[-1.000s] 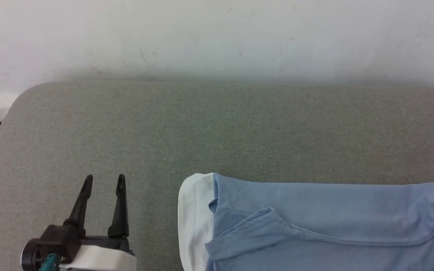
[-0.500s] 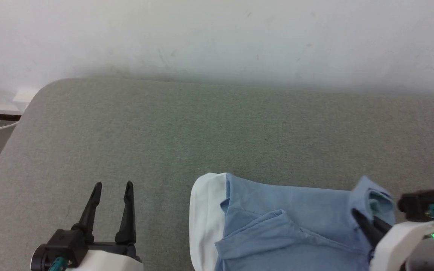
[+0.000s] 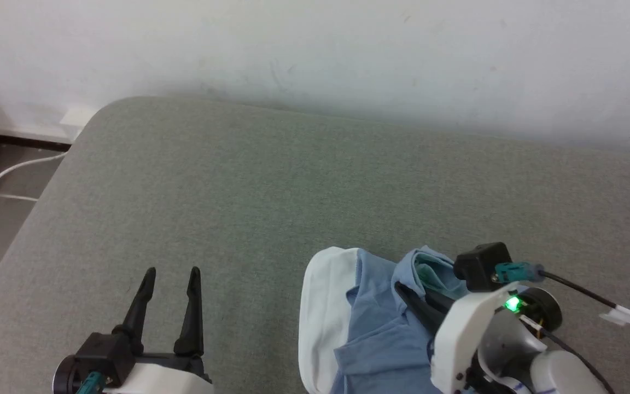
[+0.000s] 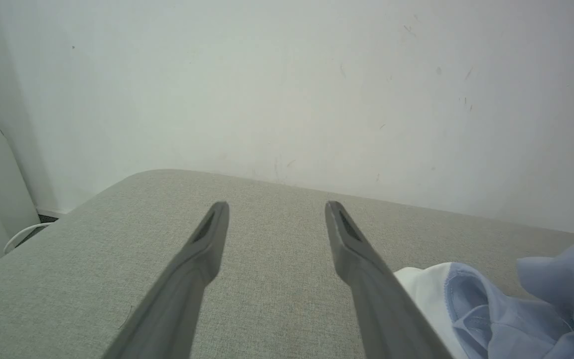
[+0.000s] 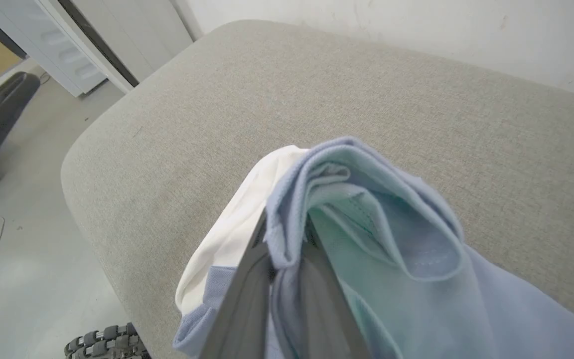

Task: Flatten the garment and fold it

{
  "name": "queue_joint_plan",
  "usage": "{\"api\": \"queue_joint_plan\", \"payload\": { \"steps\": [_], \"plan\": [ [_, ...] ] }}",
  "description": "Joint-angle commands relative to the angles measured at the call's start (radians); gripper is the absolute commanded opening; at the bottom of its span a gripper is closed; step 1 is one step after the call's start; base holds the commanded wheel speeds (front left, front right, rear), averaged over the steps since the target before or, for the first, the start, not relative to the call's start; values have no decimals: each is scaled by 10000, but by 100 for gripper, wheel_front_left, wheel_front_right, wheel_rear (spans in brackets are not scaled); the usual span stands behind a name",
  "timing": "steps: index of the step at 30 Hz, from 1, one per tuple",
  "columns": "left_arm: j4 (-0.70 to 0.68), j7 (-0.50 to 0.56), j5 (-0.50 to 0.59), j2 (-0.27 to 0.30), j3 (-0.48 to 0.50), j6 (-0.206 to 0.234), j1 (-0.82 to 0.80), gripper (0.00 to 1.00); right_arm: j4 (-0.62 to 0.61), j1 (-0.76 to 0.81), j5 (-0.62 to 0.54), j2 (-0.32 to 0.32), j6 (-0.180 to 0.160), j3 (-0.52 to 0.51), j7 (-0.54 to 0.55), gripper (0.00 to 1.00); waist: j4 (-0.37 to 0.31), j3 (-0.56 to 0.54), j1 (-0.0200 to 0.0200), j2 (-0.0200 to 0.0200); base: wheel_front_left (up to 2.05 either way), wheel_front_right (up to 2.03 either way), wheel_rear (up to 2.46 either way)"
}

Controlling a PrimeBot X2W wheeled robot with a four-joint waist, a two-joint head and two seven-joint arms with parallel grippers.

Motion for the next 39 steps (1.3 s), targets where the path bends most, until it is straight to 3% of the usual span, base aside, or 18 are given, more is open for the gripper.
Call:
{"api": "queue_joint_plan", "payload": {
  "steps": [1, 8, 9, 17, 25, 34, 39],
  "plan": [
    [20, -47, -19, -22, -43, -39, -190, 100, 373, -347, -147, 82, -9, 153, -156, 0, 244, 101, 0, 0, 0, 0, 0],
    [111, -47, -54, -22, -121, -51, -336, 100, 2173, -1200, -82, 388, -9, 1023, -654, 2, 669, 382, 0, 0, 0, 0, 0],
    [131, -47, -60, -22, -135, -53, -356, 100, 2407, -1308, -122, 393, -9, 1163, -783, 100, 710, 403, 0, 0, 0, 0, 0],
    [232, -47, -90, -22, -103, -43, -385, 100, 3229, -2064, 709, 305, -9, 2763, -1477, 100, 744, 442, 0, 0, 0, 0, 0],
    [270, -47, -73, -22, -84, -19, -386, 100, 3544, -2896, 249, -392, -9, 2796, -2669, 100, 307, 159, 0, 0, 0, 0, 0],
    [89, -47, -121, -22, 12, -43, -281, 100, 3882, -3829, -2005, -1592, -9, 1750, -4893, 100, -418, -202, 0, 0, 0, 0, 0],
    [-55, -47, -200, -22, 3, -43, -253, 100, 3928, -3730, -3112, -1937, -9, 356, -6046, 100, -881, -276, 0, 0, 0, 0, 0]
  ]
}}
